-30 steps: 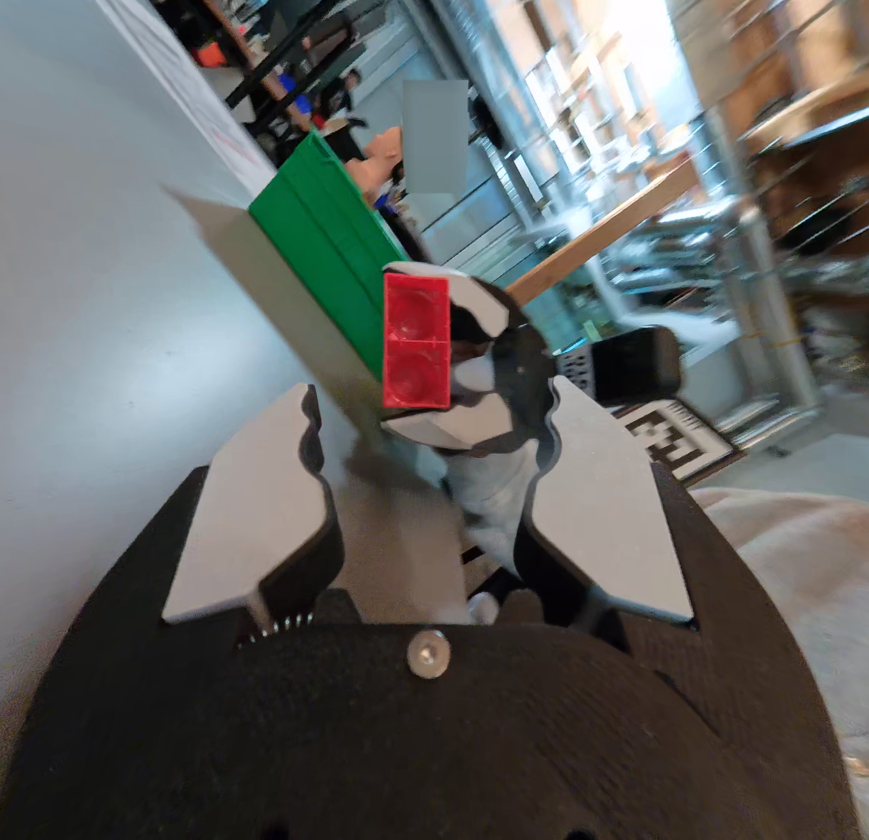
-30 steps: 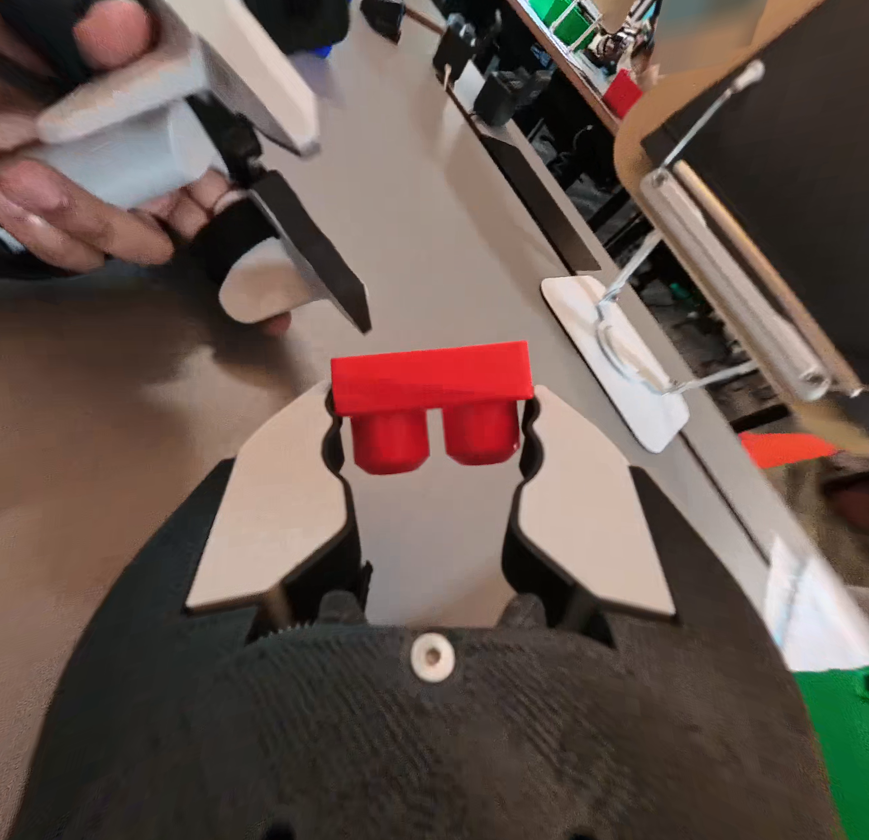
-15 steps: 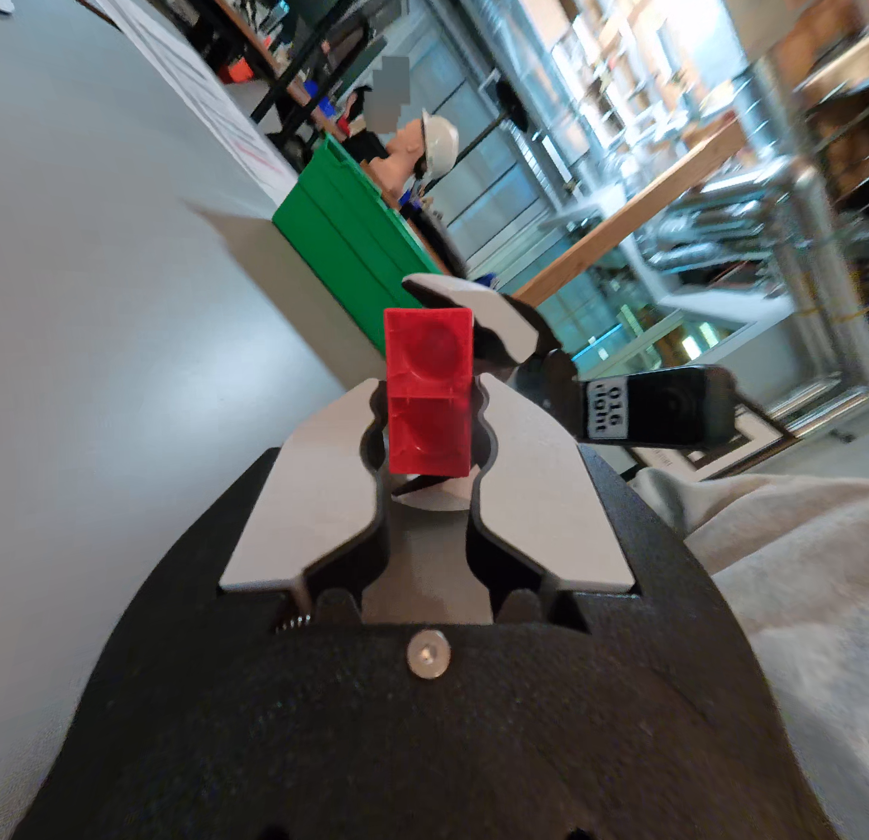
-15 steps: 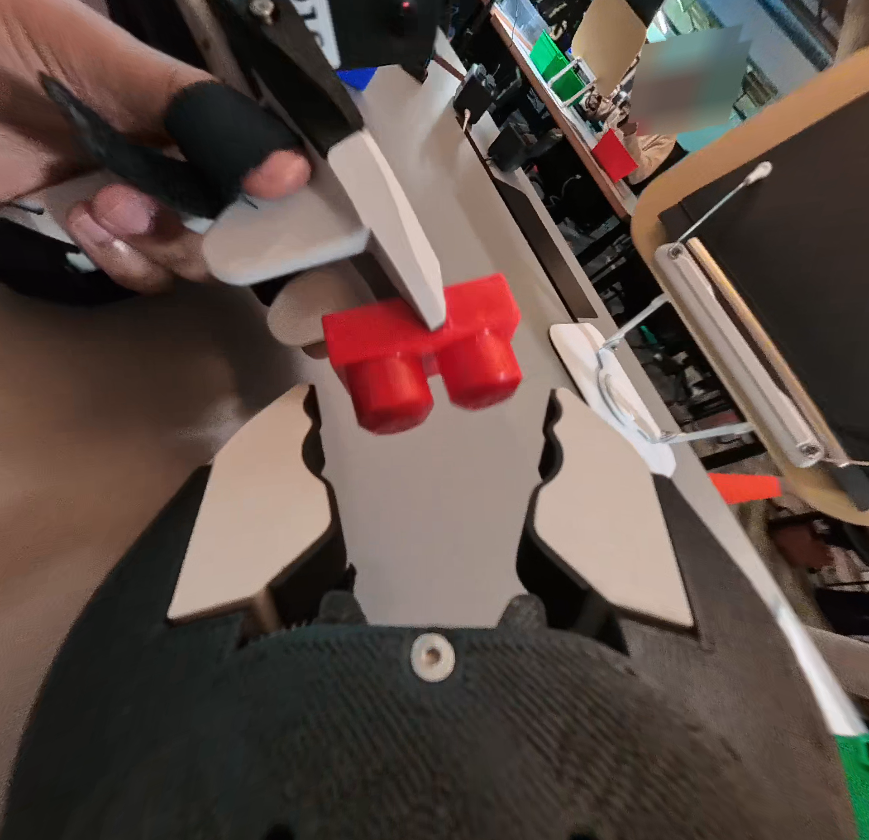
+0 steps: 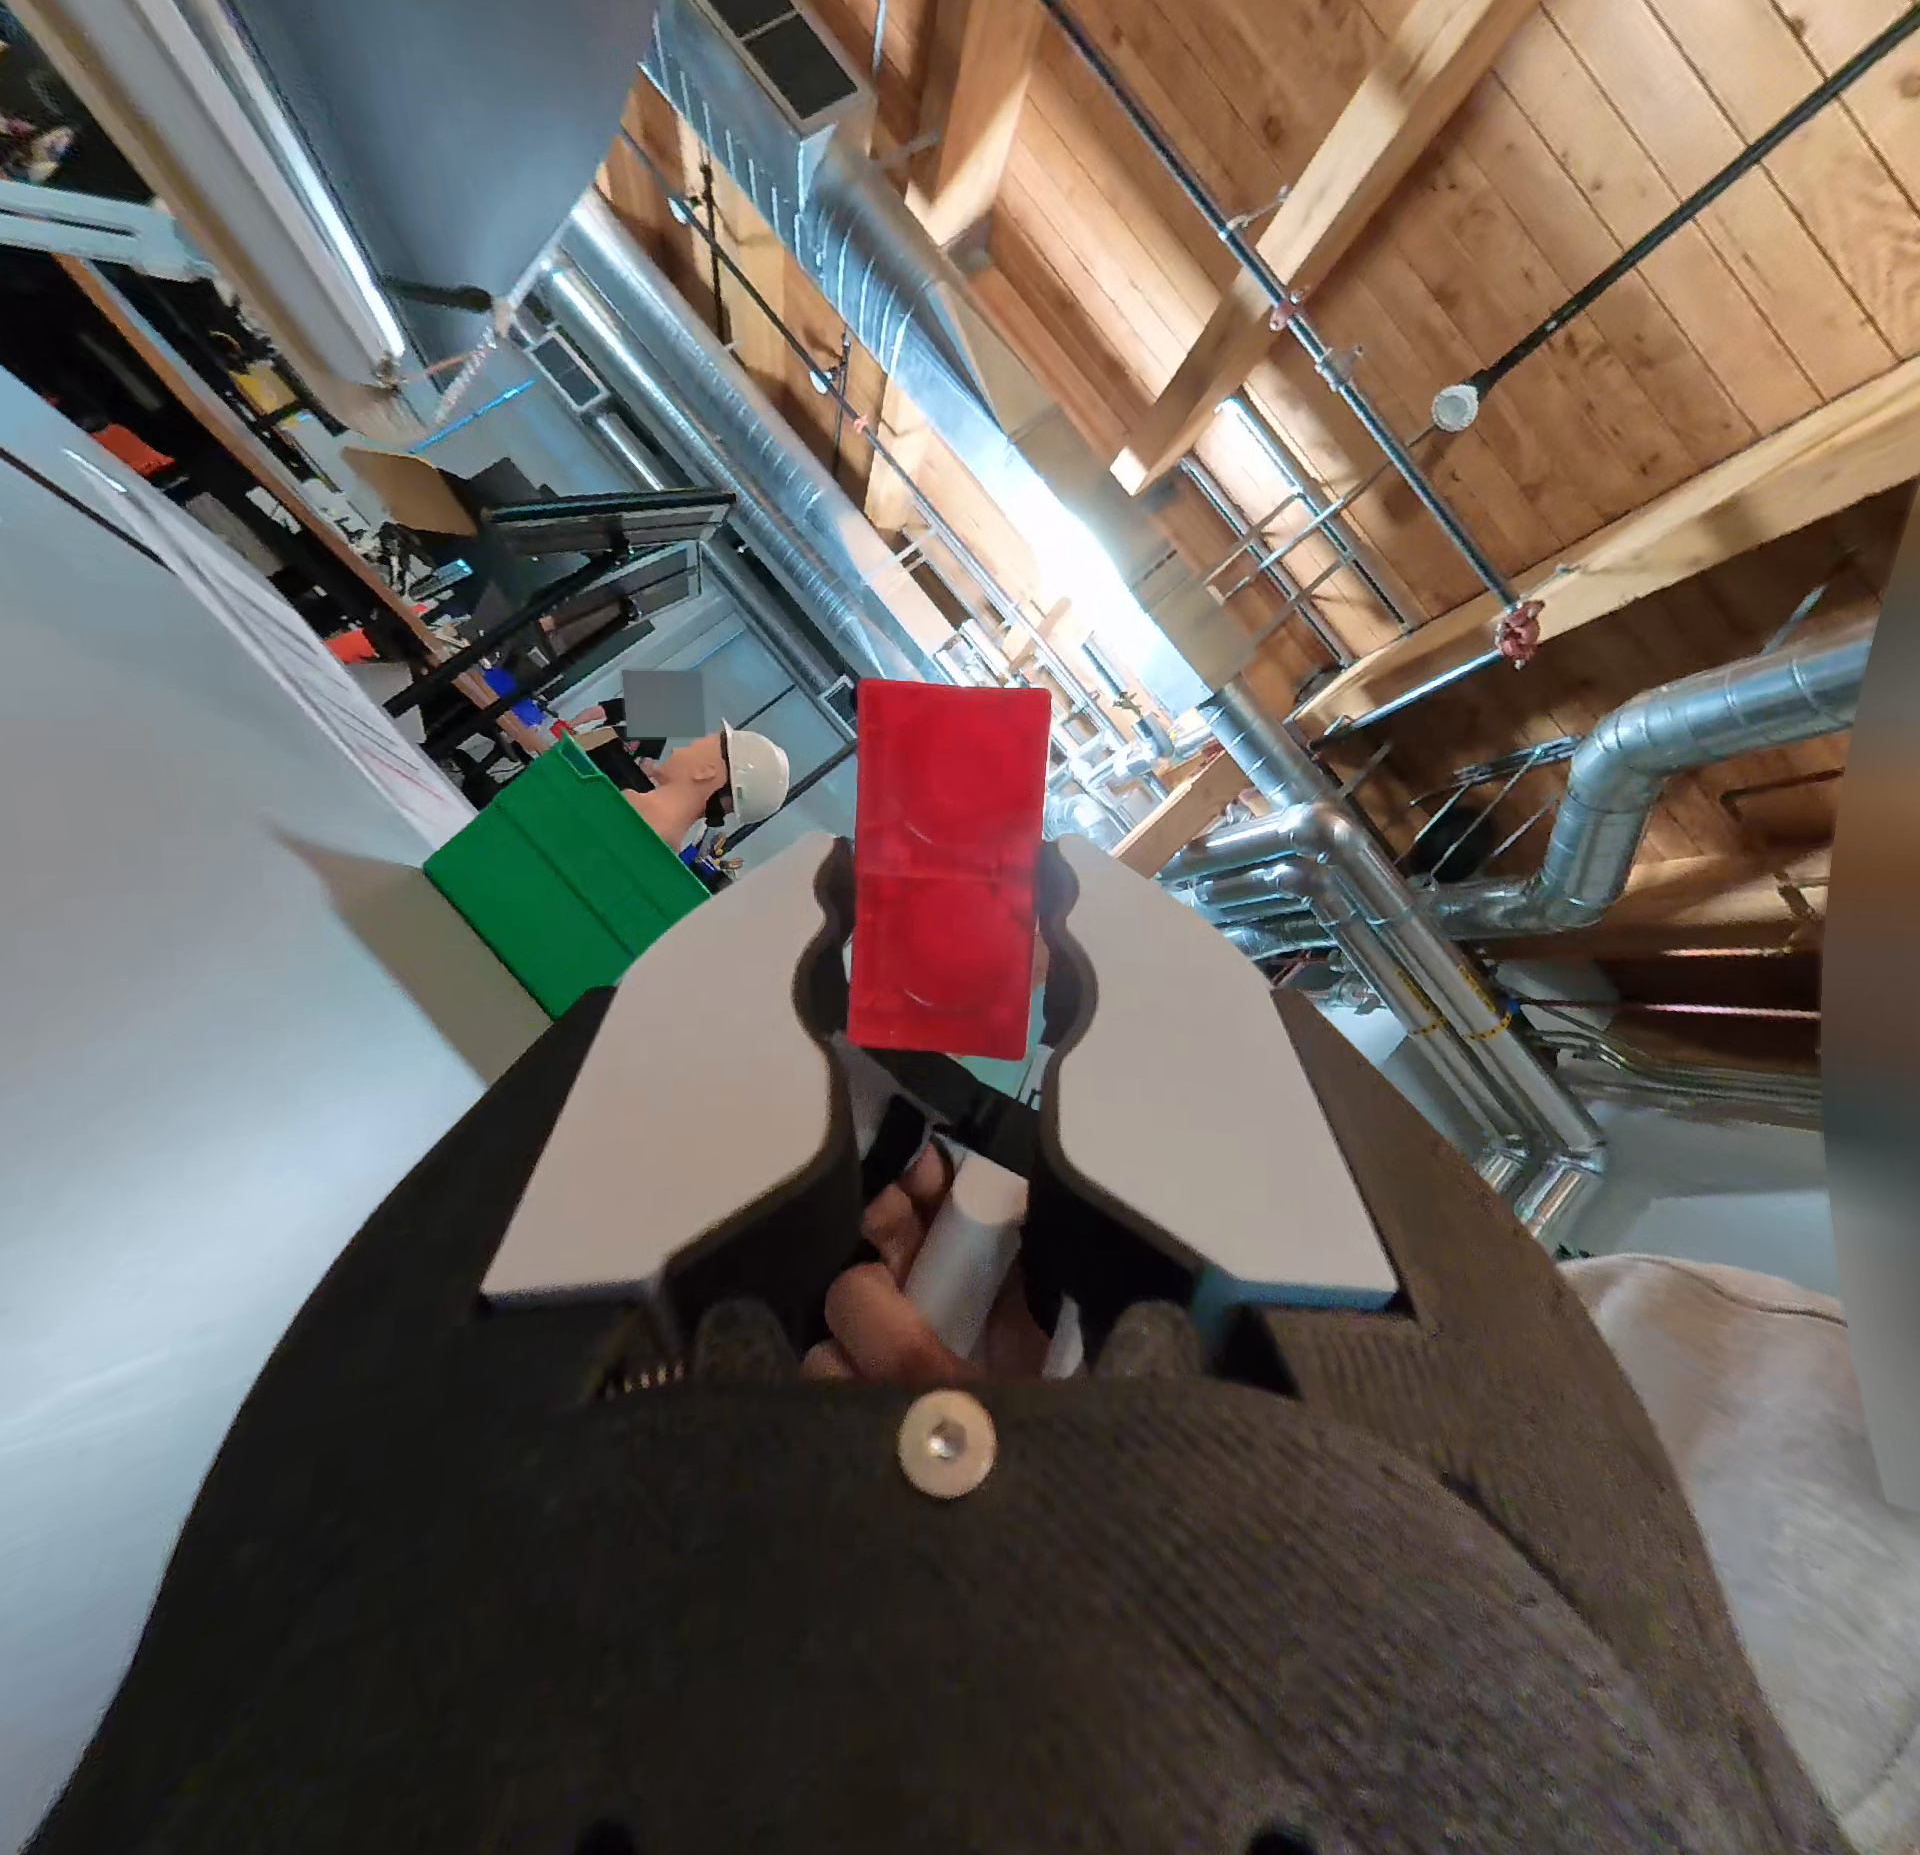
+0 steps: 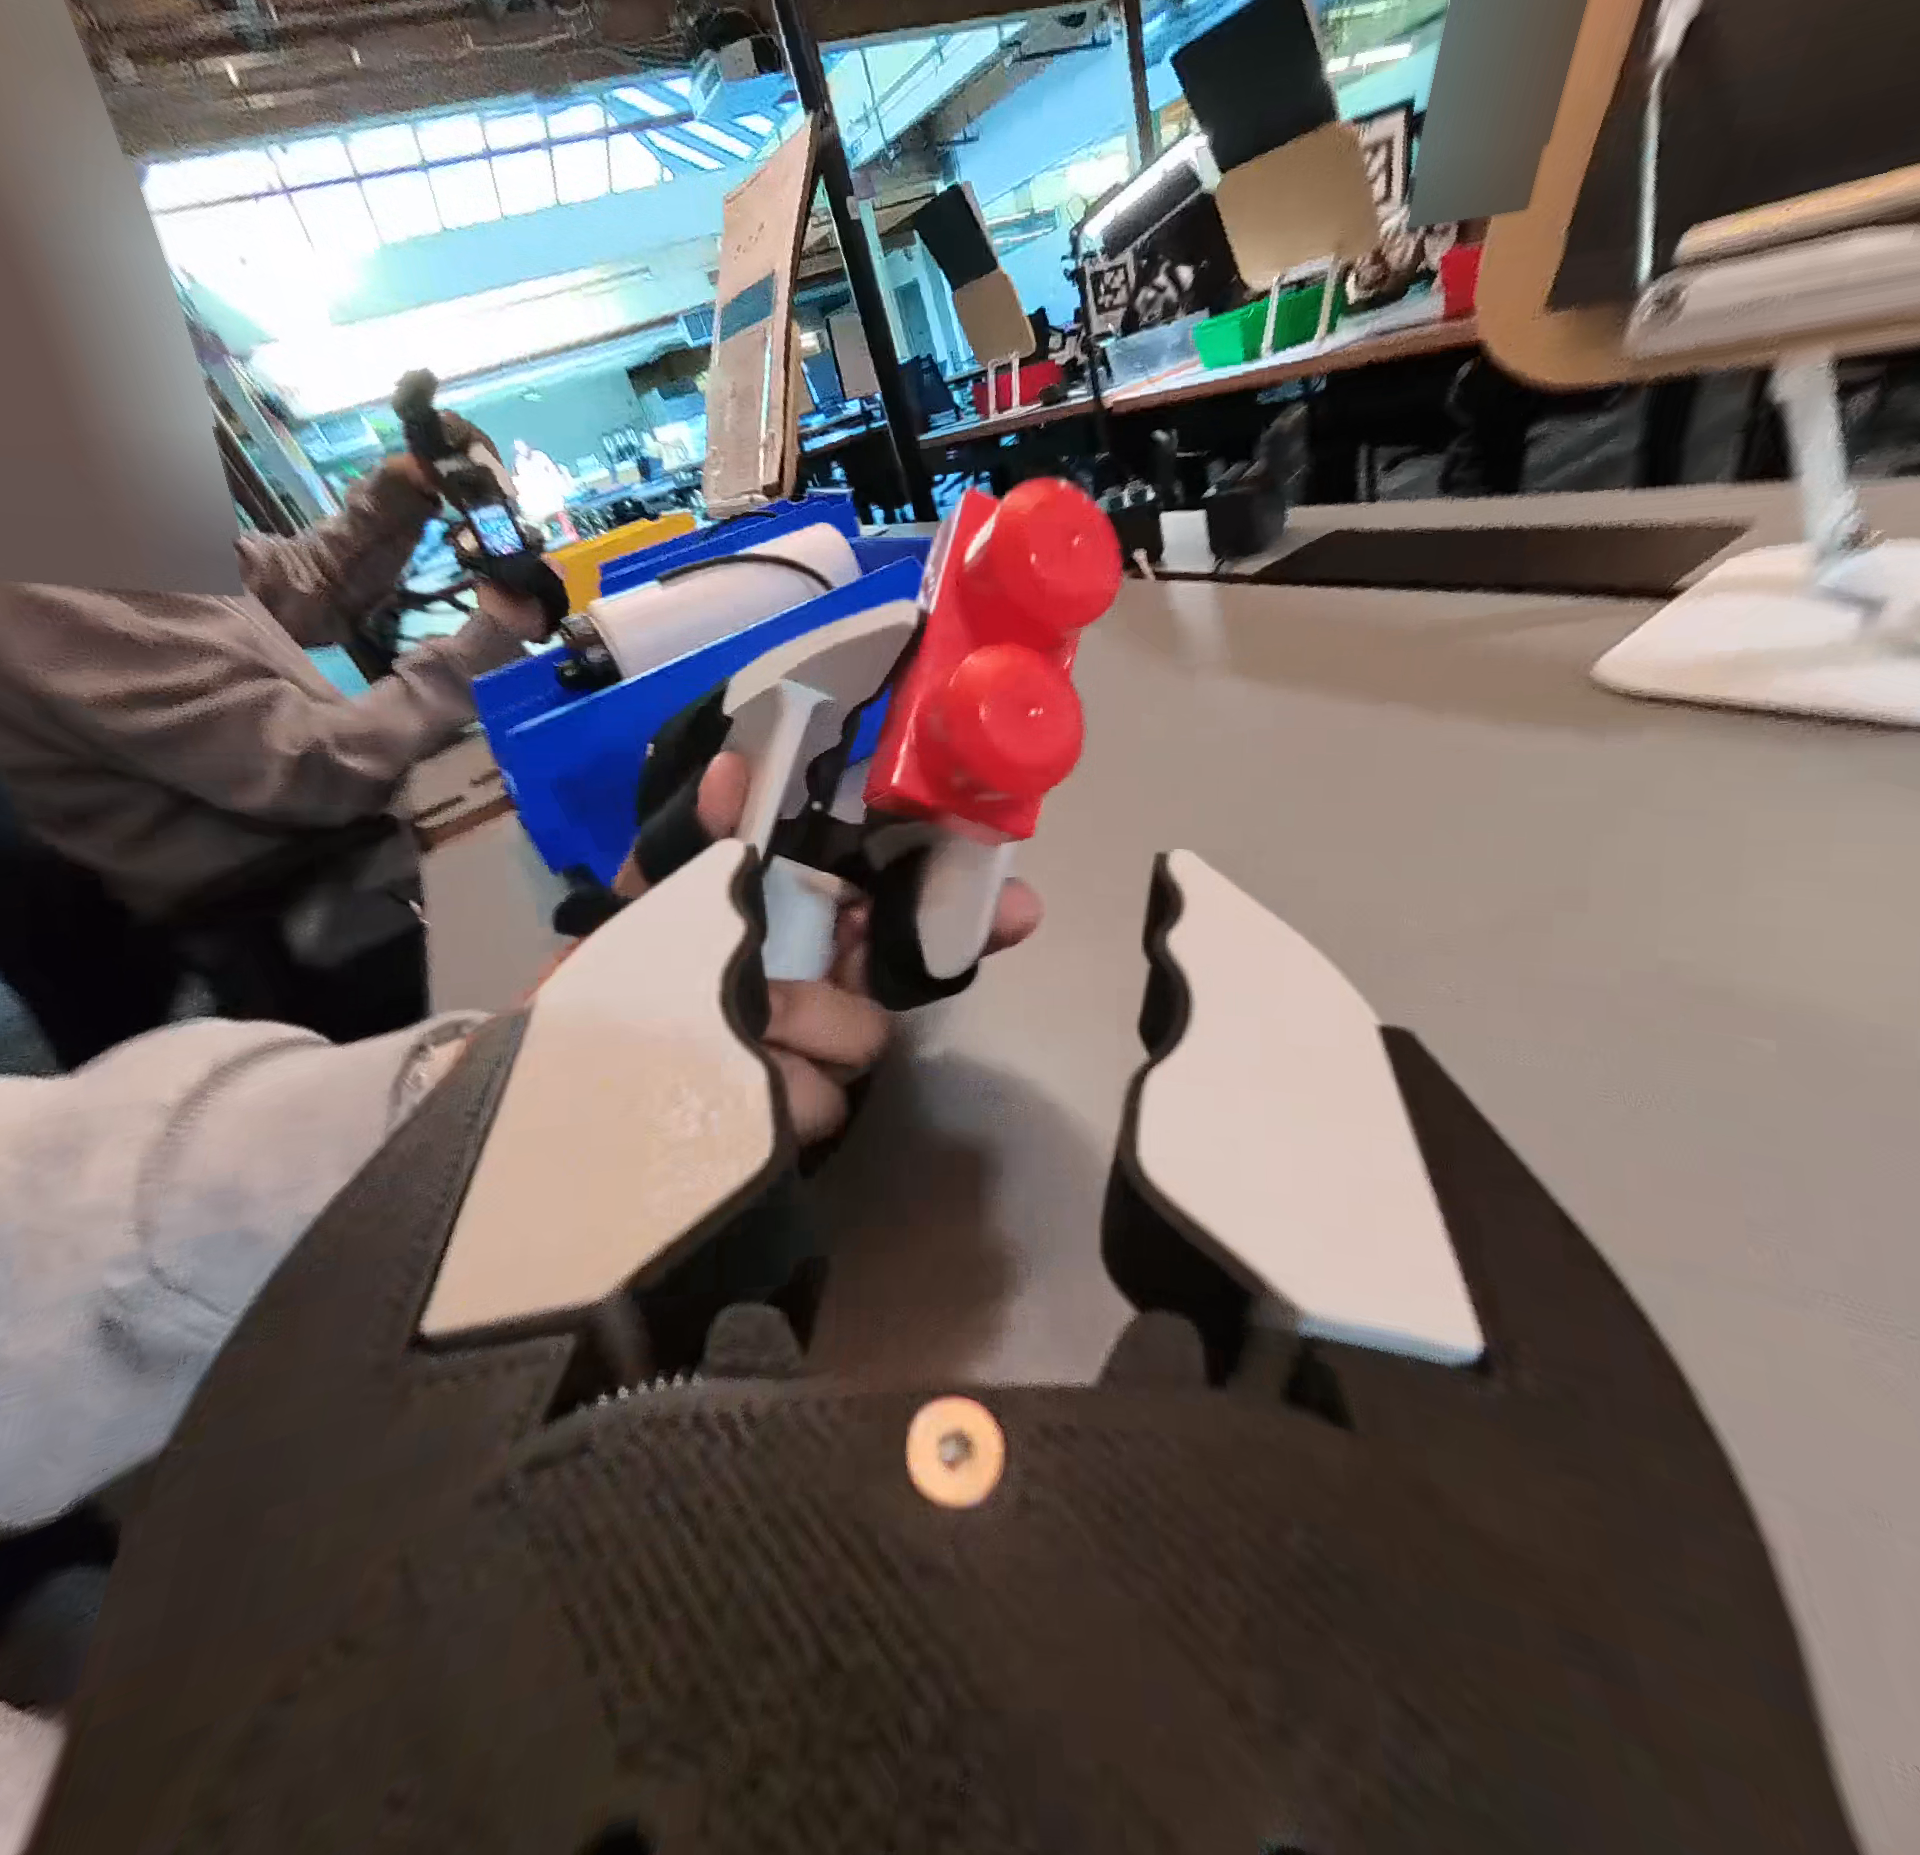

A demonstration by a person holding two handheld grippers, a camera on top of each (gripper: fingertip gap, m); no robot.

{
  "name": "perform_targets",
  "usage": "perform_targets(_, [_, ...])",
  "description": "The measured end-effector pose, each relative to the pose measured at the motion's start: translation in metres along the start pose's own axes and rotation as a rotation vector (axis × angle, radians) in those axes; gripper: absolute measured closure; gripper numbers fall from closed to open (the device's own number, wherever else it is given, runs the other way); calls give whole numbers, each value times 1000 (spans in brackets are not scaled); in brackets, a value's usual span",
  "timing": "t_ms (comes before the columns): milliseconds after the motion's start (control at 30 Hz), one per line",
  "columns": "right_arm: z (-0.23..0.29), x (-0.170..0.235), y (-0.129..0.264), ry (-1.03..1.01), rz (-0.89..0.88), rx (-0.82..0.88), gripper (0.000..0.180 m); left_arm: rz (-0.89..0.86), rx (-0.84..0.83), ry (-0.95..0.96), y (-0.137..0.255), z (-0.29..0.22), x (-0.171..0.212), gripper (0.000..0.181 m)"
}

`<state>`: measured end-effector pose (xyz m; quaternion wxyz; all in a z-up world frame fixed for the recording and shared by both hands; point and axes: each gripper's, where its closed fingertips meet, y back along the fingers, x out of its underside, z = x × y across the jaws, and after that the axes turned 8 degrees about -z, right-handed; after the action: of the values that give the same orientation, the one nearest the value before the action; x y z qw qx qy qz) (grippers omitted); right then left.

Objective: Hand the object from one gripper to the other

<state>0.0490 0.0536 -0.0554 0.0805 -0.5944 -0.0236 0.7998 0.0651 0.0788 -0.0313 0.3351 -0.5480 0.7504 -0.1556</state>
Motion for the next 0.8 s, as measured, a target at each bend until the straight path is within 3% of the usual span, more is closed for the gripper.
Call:
perform_targets(233, [9,0,3,-295,-67,-69,129,105,24,-89,-7,-9,21,147])
perform_targets(467, [5,5,7,-354,27,-153,142,254,-1,-202,-8,-7,35,147])
perform_targets(800, [5,10,11,-308,124,-232,145,372,-11,-248,-5,-4,46,147])
